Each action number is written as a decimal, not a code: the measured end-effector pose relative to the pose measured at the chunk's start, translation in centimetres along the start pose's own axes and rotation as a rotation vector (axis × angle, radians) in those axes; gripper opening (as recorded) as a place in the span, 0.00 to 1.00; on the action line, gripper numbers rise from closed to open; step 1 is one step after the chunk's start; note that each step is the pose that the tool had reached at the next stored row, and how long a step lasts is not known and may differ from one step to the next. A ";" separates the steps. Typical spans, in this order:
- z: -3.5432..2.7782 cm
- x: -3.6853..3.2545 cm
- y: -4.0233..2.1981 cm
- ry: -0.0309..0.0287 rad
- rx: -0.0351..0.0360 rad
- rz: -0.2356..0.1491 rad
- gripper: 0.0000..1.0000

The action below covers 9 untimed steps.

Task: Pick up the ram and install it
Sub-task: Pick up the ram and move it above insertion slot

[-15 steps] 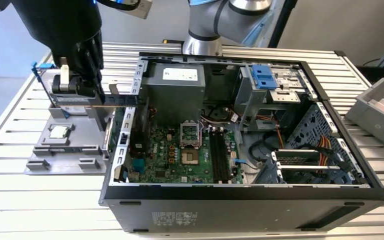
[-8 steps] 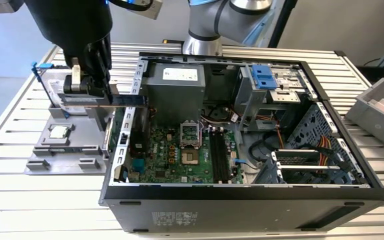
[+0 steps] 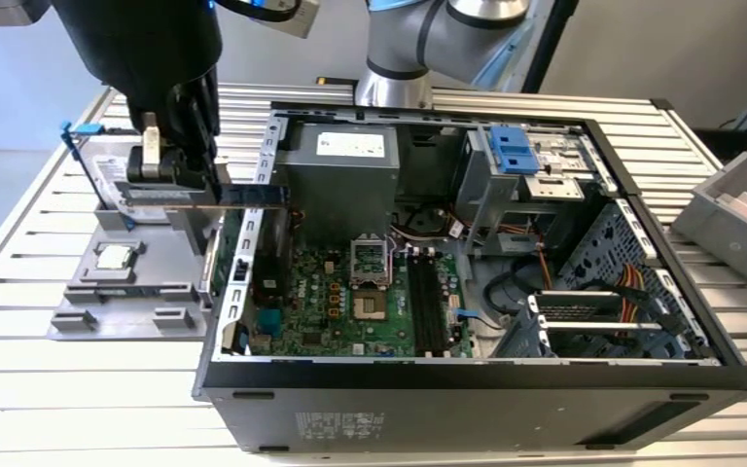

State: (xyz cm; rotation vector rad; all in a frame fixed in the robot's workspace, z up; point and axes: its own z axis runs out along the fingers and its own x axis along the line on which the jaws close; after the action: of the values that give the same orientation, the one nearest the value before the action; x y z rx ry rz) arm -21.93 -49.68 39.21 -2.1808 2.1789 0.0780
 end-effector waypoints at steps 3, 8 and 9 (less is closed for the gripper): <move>0.00 0.00 -0.06 -0.0001 0.0000 0.000 0.00; 0.00 0.00 -0.31 -0.0001 0.0000 0.000 0.00; 0.01 0.00 -0.44 -0.0001 0.0000 0.000 0.00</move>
State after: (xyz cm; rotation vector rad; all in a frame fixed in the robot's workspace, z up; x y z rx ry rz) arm -21.49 -49.68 39.21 -2.1808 2.1787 0.0781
